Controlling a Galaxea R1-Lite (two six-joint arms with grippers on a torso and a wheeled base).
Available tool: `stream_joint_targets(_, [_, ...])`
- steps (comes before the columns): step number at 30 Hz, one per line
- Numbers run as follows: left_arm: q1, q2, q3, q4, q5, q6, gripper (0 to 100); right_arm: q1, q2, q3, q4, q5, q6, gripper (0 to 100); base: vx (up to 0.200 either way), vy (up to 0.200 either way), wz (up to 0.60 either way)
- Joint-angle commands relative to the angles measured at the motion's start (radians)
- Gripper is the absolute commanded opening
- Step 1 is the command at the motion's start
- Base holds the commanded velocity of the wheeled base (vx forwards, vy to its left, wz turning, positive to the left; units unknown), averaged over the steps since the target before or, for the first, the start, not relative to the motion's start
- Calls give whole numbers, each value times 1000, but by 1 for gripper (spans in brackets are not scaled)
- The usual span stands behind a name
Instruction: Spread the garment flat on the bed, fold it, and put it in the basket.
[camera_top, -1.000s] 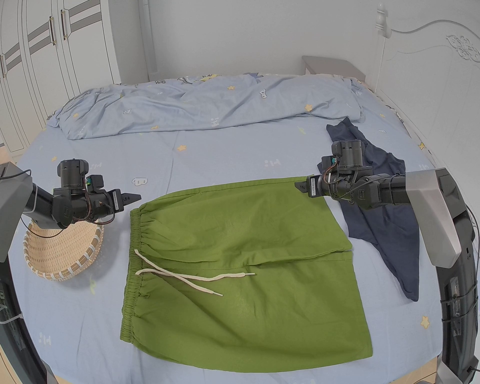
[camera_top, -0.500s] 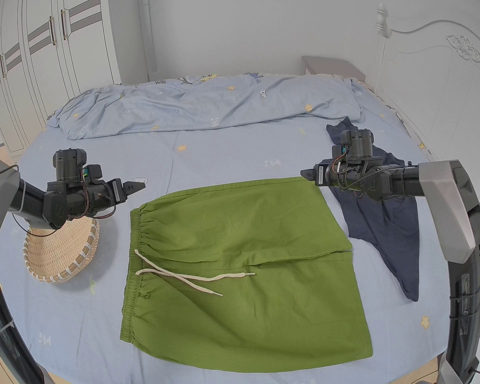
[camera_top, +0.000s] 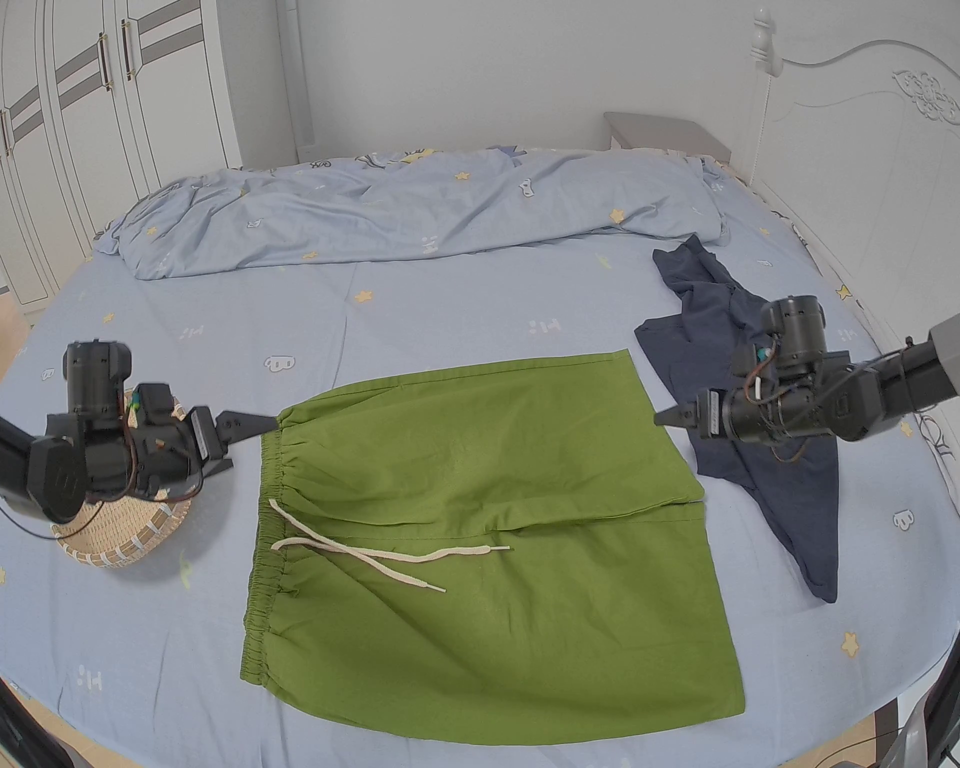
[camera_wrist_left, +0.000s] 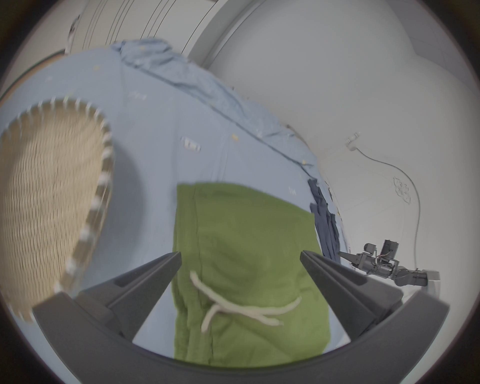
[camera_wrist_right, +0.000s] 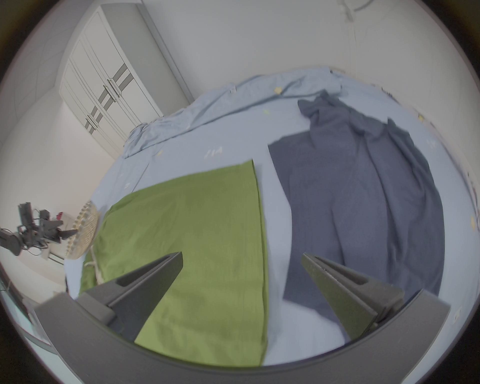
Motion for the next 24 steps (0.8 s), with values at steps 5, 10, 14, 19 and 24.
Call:
stream_joint_targets(5, [141, -188, 513, 2, -244, 90, 100, -101, -336, 507, -22, 195, 16, 100, 0, 0, 0])
stream_joint_targets(10, [172, -240, 638, 1, -265, 191, 100, -103, -364, 544, -41, 194, 18, 100, 0, 0, 0])
stream_joint_targets(14, [178, -234, 655, -1, -279, 191, 100, -94, -382, 567, -41, 195, 13, 100, 0, 0, 0])
stream_joint_targets(19, [177, -185, 663, 1, -276, 194, 100, -83, -387, 587, -41, 194, 15, 100, 0, 0, 0])
stream_joint_targets(24, [169, -70, 651, -5, -274, 202, 100, -77, -405, 594, -44, 192, 15, 100, 0, 0, 0])
